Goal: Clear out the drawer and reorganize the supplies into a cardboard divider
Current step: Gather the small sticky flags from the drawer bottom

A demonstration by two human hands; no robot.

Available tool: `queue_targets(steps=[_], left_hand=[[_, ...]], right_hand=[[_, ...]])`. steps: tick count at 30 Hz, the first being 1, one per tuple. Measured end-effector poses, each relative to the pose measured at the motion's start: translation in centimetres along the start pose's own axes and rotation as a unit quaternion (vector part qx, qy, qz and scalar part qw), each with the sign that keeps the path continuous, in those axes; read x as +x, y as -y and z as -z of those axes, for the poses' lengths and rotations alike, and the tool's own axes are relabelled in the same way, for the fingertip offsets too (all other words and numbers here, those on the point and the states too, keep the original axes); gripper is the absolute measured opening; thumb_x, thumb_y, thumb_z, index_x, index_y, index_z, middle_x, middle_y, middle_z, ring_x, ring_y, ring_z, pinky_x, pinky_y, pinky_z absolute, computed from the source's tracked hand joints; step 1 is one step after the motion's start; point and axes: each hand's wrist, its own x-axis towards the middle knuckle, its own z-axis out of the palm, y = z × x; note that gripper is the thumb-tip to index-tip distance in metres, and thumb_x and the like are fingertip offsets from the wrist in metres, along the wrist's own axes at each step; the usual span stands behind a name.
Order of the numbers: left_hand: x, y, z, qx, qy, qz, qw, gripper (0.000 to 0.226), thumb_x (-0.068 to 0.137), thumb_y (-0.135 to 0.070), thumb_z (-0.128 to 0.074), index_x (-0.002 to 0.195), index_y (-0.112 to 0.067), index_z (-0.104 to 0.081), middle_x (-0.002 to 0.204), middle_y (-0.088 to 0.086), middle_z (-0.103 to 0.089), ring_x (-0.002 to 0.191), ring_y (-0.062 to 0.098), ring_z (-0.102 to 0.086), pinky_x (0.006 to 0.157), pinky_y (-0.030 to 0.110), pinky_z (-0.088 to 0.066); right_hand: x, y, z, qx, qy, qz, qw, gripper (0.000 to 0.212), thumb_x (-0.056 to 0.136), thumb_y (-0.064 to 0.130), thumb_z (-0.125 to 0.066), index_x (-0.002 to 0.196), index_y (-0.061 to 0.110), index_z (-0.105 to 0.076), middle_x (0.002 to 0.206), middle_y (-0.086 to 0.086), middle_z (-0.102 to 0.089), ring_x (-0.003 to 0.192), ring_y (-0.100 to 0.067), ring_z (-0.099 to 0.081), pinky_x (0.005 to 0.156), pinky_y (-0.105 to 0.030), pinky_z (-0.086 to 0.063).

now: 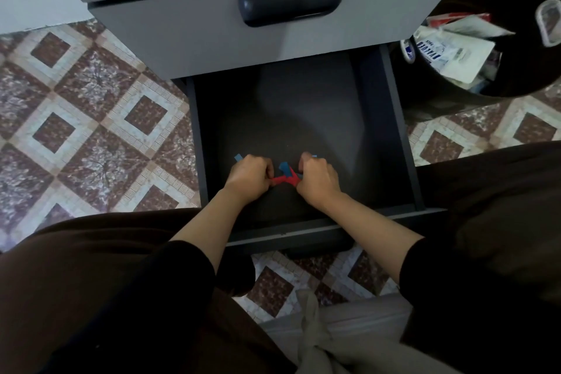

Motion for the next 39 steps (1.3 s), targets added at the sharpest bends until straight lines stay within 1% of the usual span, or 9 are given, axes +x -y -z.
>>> queue_targets(steps=[3,10,19,23,27,31,33,36,39], left_hand=[[0.0,-0.1,0.0,0.002,0.004,0.006,1.000,0.014,0.083,-0.020,-0.068,0.081,-0.022,-0.055,0.095,0.003,-0.064,0.088,0.018,-0.059,0.079,0.033,-0.050],[0.1,-0.1,0.0,-0.011,-0.005,0.003,1.000,0.015,0.084,-0.020,-0.067,0.079,-0.021,-0.053,0.092,0.002,-0.062,0.081,0.014,-0.056,0.076,0.030,-0.048],[-0.2,-0.4,1.3,-0.040,-0.007,0.027,0.999,0.014,0.081,-0.017,-0.070,0.080,-0.019,-0.056,0.086,-0.001,-0.057,0.079,0.012,-0.053,0.071,0.025,-0.043],[-0.7,-0.7,2.7,-0.103,-0.038,0.043,0.993,0.015,0.076,-0.008,-0.073,0.086,-0.014,-0.063,0.085,0.006,-0.068,0.076,0.013,-0.058,0.070,0.025,-0.045],[-1.8,-1.2,4.2,-0.135,-0.071,0.033,0.988,0.028,0.076,-0.008,-0.073,0.104,-0.012,-0.068,0.086,0.007,-0.072,0.083,0.015,-0.064,0.079,0.025,-0.048],[-3.3,-2.0,5.7,-0.141,-0.100,0.021,0.985,0.020,0.080,-0.014,-0.071,0.100,-0.011,-0.073,0.090,0.005,-0.069,0.078,0.007,-0.057,0.061,0.012,-0.044],[-4.1,-2.4,6.6,-0.160,-0.118,0.017,0.980,0.023,0.081,-0.017,-0.071,0.103,-0.009,-0.072,0.095,0.005,-0.068,0.079,0.006,-0.055,0.065,0.011,-0.042],[-5.2,-3.2,7.8,-0.198,-0.139,0.006,0.970,0.022,0.083,-0.019,-0.069,0.101,-0.007,-0.071,0.093,0.008,-0.068,0.070,0.005,-0.054,0.059,0.009,-0.041],[-6.2,-3.9,8.8,-0.215,-0.157,-0.002,0.964,0.022,0.084,-0.019,-0.068,0.102,-0.008,-0.071,0.092,0.004,-0.066,0.080,0.008,-0.056,0.071,0.015,-0.041]], right_hand=[[0.1,0.0,0.0,0.011,-0.002,0.007,1.000,0.028,0.084,0.009,-0.064,0.111,0.009,-0.056,0.114,-0.012,-0.058,0.105,-0.030,-0.057,0.082,-0.036,-0.046],[-0.1,0.0,0.0,0.005,-0.027,0.050,0.998,0.017,0.085,0.009,-0.063,0.102,0.013,-0.063,0.109,-0.007,-0.055,0.097,-0.026,-0.058,0.074,-0.033,-0.045],[-0.2,-0.2,0.8,0.039,-0.048,0.018,0.998,0.012,0.086,0.014,-0.061,0.097,0.013,-0.066,0.100,-0.008,-0.066,0.095,-0.026,-0.060,0.070,-0.027,-0.040],[-0.2,-0.2,1.9,0.078,-0.050,0.016,0.996,0.015,0.085,0.013,-0.062,0.098,0.014,-0.070,0.098,-0.009,-0.069,0.095,-0.027,-0.062,0.077,-0.034,-0.050],[-0.6,0.0,3.4,0.059,-0.047,0.023,0.997,0.021,0.088,0.016,-0.061,0.105,0.017,-0.071,0.104,-0.009,-0.068,0.100,-0.027,-0.060,0.080,-0.031,-0.047],[-1.6,0.2,5.1,0.079,-0.045,0.033,0.995,0.020,0.088,0.012,-0.060,0.105,0.013,-0.071,0.099,-0.007,-0.069,0.093,-0.021,-0.063,0.075,-0.029,-0.048],[-2.1,0.3,6.0,0.082,-0.055,0.041,0.994,0.020,0.088,0.012,-0.061,0.106,0.010,-0.070,0.102,-0.008,-0.069,0.092,-0.019,-0.063,0.075,-0.028,-0.049],[-2.7,0.7,7.6,0.084,-0.060,0.052,0.993,0.023,0.087,0.008,-0.062,0.108,0.007,-0.070,0.106,-0.010,-0.069,0.097,-0.021,-0.064,0.079,-0.027,-0.049],[-3.5,1.4,9.5,0.130,-0.047,0.057,0.989,0.022,0.087,0.006,-0.060,0.107,0.003,-0.068,0.097,-0.008,-0.067,0.080,-0.016,-0.063,0.069,-0.023,-0.052]])
